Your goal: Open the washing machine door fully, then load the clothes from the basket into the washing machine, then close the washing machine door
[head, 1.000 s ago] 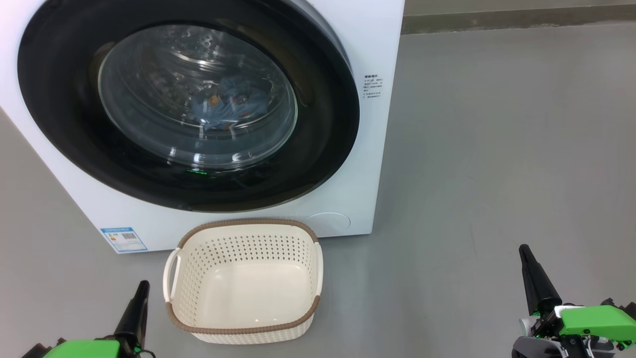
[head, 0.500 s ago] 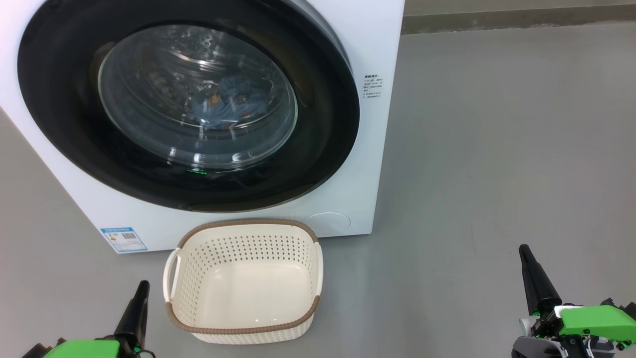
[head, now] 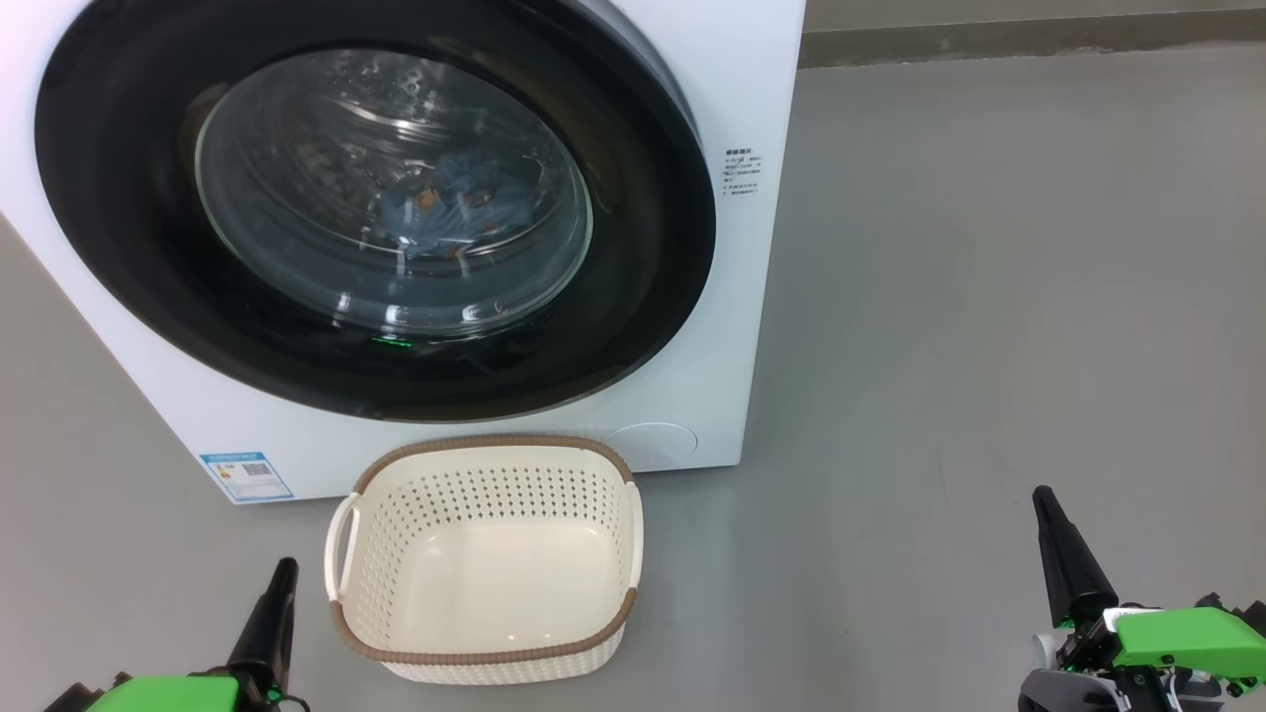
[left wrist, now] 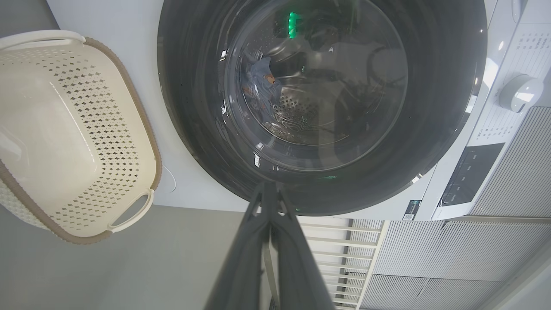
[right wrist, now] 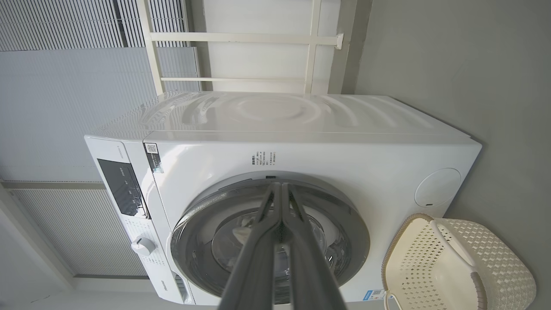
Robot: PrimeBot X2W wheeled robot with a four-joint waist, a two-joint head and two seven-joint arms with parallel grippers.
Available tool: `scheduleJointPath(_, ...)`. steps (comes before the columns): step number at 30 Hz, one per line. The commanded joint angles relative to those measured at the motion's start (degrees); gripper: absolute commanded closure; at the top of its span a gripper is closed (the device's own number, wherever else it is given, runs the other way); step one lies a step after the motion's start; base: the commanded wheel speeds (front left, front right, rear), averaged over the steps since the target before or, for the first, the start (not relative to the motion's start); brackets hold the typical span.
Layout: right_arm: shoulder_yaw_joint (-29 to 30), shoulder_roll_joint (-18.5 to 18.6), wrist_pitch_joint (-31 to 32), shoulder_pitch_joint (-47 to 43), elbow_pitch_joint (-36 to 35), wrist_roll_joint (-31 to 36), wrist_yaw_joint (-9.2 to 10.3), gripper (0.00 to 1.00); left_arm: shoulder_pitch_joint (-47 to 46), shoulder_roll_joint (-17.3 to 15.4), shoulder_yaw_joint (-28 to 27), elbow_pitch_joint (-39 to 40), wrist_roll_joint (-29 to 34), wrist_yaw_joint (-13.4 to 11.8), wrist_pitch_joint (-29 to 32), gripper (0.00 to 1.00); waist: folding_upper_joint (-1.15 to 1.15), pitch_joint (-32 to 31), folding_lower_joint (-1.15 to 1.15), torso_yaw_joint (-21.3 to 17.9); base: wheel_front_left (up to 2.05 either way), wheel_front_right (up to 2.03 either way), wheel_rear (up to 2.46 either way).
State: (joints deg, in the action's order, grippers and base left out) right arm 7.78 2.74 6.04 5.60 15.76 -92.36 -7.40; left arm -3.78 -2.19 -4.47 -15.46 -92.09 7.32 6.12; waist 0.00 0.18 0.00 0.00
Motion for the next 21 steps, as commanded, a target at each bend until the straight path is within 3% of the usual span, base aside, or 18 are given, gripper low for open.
scheduleJointPath(1,-1.3,0.2,0.5,0.6,-1.7,0.2,-0.09,1.00,-2.4,-0.7,-2.0,1.4,-0.1,0.2,0.3,1.00,0.00,0.0,0.00,0.0,0.00,0.00,0.00)
scheduleJointPath(21,-1.2,0.2,0.5,0.6,-1.7,0.2,-0.09,1.00,-2.4,-0.7,-2.1,1.4,-0.1,0.2,0.4,1.00,0.00,0.0,0.00,0.0,0.00,0.00,0.00)
